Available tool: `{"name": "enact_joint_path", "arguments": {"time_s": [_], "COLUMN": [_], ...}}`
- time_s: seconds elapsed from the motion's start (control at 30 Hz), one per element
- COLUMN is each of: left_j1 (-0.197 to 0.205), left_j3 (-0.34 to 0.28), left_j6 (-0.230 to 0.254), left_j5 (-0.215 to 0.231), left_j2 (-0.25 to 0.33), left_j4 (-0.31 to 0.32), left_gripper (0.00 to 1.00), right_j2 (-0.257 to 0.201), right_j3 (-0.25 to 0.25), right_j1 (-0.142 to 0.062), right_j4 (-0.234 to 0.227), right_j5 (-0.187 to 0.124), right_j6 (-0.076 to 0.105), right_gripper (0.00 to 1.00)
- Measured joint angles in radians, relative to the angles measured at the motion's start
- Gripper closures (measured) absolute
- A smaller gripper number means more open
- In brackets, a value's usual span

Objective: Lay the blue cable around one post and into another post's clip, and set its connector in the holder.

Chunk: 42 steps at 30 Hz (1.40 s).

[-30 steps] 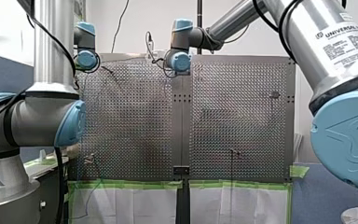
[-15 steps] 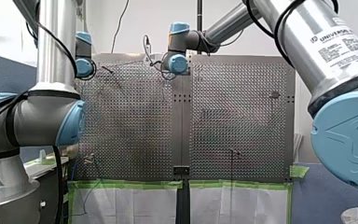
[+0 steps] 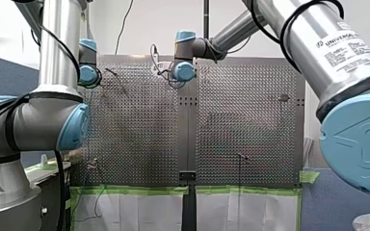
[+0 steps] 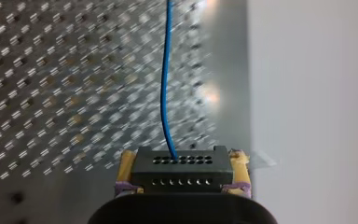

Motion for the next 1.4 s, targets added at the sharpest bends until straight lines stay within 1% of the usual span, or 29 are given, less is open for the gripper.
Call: {"name": "enact_joint_path", "arguments": {"time_s": [0.13, 0.33, 0.5, 0.6, 0.73, 0.83, 1.1, 1.4], "left_j1": [-0.005, -0.01, -0.013, -0.015, -0.018, -0.022, -0.03, -0.034], "left_j3": [-0.004, -0.018, -0.038, -0.041, -0.042, -0.042, -0.042, -0.042], "left_j6": [0.003, -0.005, -0.023, -0.026, -0.026, -0.027, -0.03, -0.038], "left_j5": [-0.002, -0.01, -0.01, -0.01, -0.01, -0.01, -0.01, -0.013], "left_j2": [-0.003, -0.003, -0.003, -0.003, -0.003, -0.003, -0.002, -0.002], "left_j4": [-0.003, 0.001, 0.02, 0.023, 0.023, 0.022, 0.004, -0.011], "left_gripper": [0.0, 0.0, 0.0, 0.0, 0.0, 0.0, 0.0, 0.0], "right_j2": [0.015, 0.034, 0.043, 0.044, 0.044, 0.043, 0.043, 0.043], "right_j3": [0.002, 0.006, 0.031, 0.05, 0.081, 0.112, 0.193, 0.278], "right_j1": [-0.01, -0.023, -0.03, -0.037, -0.041, -0.042, -0.046, -0.052], "right_j4": [0.029, 0.076, 0.123, 0.126, 0.101, 0.072, -0.009, -0.094], "right_j5": [0.022, 0.045, 0.08, 0.098, 0.129, 0.157, 0.229, 0.31], "right_j6": [0.002, 0.014, 0.019, 0.024, 0.034, 0.039, 0.045, 0.047], "right_gripper": [1.0, 1.0, 1.0, 1.0, 1.0, 1.0, 1.0, 1.0]}}
